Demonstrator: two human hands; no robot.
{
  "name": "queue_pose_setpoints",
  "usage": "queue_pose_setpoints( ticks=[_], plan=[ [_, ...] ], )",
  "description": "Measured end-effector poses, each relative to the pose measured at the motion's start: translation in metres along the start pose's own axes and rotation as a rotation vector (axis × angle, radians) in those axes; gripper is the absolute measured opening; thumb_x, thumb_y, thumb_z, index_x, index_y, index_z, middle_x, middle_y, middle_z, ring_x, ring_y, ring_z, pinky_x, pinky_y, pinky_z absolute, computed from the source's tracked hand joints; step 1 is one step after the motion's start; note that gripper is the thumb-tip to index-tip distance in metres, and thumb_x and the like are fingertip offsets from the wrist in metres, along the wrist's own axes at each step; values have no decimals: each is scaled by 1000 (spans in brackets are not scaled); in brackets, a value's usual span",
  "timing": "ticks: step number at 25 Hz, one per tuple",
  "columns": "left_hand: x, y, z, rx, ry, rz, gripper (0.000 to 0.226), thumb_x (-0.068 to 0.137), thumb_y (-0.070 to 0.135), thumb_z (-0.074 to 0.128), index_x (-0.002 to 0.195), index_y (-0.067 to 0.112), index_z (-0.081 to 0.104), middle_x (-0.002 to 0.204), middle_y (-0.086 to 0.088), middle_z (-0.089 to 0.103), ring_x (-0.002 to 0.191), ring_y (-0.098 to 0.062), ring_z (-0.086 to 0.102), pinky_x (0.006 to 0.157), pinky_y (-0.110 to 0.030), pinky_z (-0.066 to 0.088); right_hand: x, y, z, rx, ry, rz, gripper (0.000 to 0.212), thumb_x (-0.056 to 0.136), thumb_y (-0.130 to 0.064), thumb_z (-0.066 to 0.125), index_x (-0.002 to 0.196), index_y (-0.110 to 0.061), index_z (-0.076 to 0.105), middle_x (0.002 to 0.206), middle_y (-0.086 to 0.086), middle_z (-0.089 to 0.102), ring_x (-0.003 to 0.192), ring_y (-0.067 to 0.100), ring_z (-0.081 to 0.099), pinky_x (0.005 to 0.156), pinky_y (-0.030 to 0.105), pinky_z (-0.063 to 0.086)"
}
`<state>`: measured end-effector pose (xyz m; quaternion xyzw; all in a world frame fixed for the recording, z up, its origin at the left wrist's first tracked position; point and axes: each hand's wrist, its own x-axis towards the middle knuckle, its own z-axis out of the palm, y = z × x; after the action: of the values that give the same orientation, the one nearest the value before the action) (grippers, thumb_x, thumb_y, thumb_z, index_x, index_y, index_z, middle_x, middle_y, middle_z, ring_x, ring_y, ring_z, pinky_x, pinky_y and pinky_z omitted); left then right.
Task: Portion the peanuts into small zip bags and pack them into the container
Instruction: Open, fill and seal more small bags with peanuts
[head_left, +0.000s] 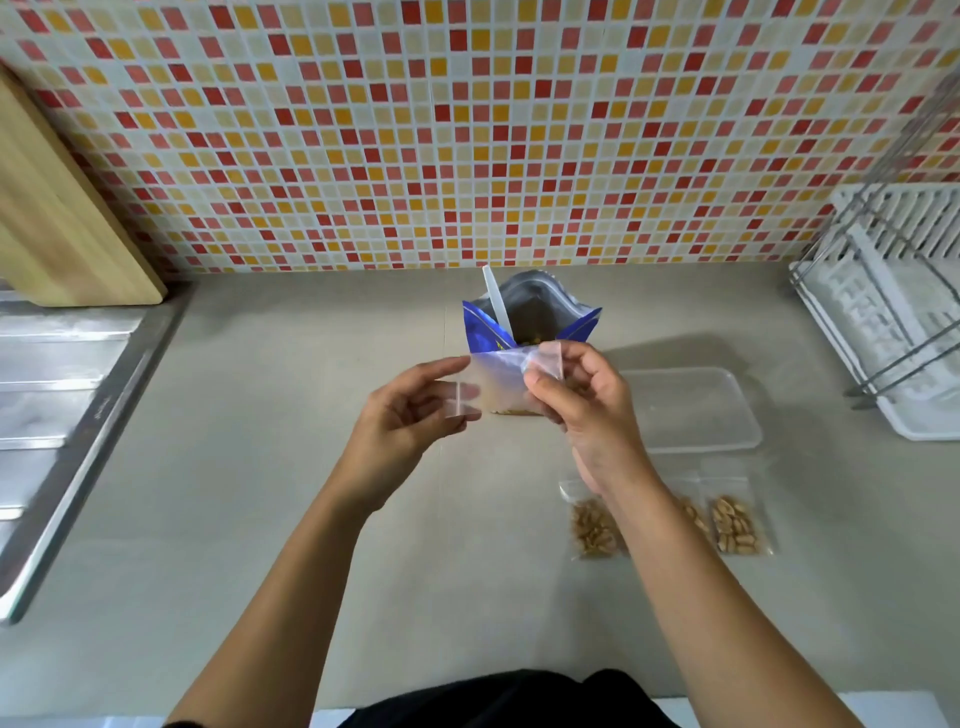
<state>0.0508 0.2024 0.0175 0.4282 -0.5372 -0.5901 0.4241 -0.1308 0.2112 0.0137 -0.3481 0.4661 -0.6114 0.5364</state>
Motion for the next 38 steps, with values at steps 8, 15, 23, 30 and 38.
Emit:
queue_pose_setpoints(
  ticks=[8, 15, 23, 30, 38],
  plan=[
    [6, 19, 29, 92, 136, 40, 11, 82, 10, 65, 89, 8, 73, 76, 2, 64, 64, 1, 55, 59, -8, 40, -9, -23, -24, -41, -139, -23, 66, 55, -58, 79, 109, -27, 57, 97, -13, 68, 71, 1, 59, 66, 15, 48],
    [12, 20, 45, -268, 91, -168, 11, 81, 6, 62, 79, 11, 71, 65, -1, 63, 59, -12, 50, 58, -17, 45, -8, -20, -32, -98, 155, -82, 30, 77, -3, 70, 100, -20, 58, 70, -6, 71, 64, 1, 61, 65, 17, 47],
    [10, 19, 54, -753, -10, -405, 12, 72, 10, 58, 76, 8, 68, 63, 0, 64, 53, -7, 61, 52, -15, 53, -8, -17, -32, -382, 118, -175, 31, 81, -18, 71, 106, -31, 58, 85, -2, 75, 81, 17, 69, 78, 34, 52],
    [18, 18, 49, -1111, -69, -587, 57, 30, -13, 89, 83, -3, 70, 73, -11, 69, 58, -18, 68, 47, -25, 56, -4, -15, -31, -369, 96, -187, 28, 84, -26, 67, 111, -28, 58, 88, -3, 75, 89, 11, 68, 82, 28, 51],
    [29, 24, 50, -1165, -106, -528, 67, 32, -15, 88, 94, -5, 67, 80, -13, 69, 65, -19, 70, 51, -26, 57, 4, -21, -29, -320, 117, -201, 21, 87, -25, 64, 105, -35, 57, 94, -2, 74, 92, 11, 68, 79, 31, 54]
  ],
)
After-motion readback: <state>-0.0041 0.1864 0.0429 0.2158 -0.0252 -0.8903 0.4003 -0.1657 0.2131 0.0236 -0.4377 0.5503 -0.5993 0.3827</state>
